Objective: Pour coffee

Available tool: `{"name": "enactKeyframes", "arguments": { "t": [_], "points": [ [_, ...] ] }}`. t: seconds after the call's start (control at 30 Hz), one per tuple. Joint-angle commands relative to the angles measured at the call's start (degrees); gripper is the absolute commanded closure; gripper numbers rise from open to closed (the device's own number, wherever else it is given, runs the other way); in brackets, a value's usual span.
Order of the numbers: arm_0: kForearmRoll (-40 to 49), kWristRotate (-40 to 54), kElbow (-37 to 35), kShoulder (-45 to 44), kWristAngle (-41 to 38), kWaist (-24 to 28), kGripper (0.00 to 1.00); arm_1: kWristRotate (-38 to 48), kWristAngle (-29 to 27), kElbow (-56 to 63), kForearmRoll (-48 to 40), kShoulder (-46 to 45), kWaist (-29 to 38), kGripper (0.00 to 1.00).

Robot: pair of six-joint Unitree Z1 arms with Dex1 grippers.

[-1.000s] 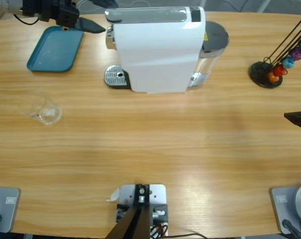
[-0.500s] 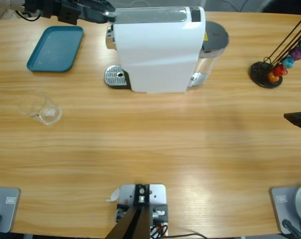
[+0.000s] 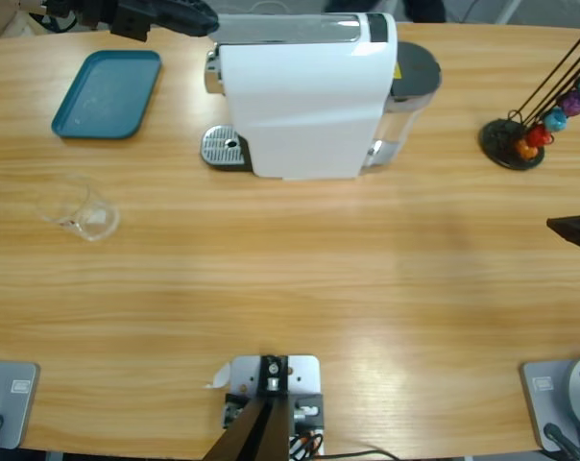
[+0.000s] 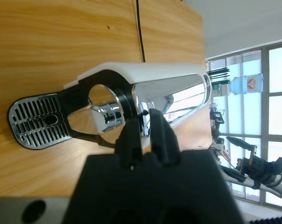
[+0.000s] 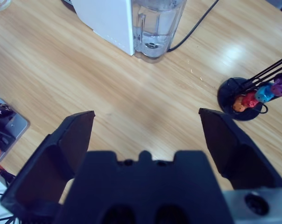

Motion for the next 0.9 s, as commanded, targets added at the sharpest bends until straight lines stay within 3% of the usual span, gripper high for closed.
{"name": "enactKeyframes", "arguments": {
  "t": [0.03,0.2,0.23,0.27,0.3,0.33,0.43,0.57,0.7,0.83,0.9],
  "points": [
    [0.0,2.2,-9.6,-3.3,3.1,-3.0,1.0,1.4,-2.7,3.9,-3.9,-2.8,0.7,0.013],
    [-0.9,2.1,-14.0,-2.7,3.1,-5.1,1.0,1.8,-7.3,5.2,-5.3,-4.3,0.7,0.013],
    [-3.2,2.7,-14.7,-2.3,1.9,-5.8,0.78,1.6,-8.4,5.3,-5.3,-4.4,0.7,0.013],
    [-6.2,4.2,-15.0,-2.1,0.8,-6.3,0.339,0.5,-9.7,5.1,-5.3,-4.5,0.7,0.013],
    [-8.4,7.1,-15.0,-2.4,0.8,-7.2,0.102,-0.9,-11.3,4.7,-5.4,-4.7,0.7,0.011],
    [-9.0,10.9,-14.9,-3.2,1.7,-8.2,0.019,-1.4,-12.9,4.3,-5.5,-5.0,0.7,0.008],
    [-6.8,26.6,-9.6,-7.6,7.3,-10.5,0.0,2.7,-15.4,6.0,-9.0,-2.3,-2.2,0.001],
    [15.2,46.0,-8.0,-11.6,23.3,-17.9,0.0,7.4,-14.4,7.3,-12.0,1.2,-9.2,0.024],
    [16.4,48.5,3.1,-18.7,28.7,-19.3,0.0,7.6,-8.0,7.3,-16.3,1.9,-15.1,0.119],
    [17.6,50.5,11.6,-24.1,30.0,-19.2,0.0,4.7,-8.5,9.0,-16.6,9.0,-23.3,0.147],
    [18.7,51.6,14.5,-26.3,30.7,-19.0,0.0,3.8,-8.5,11.1,-21.1,11.6,-26.9,0.15]
  ]
}}
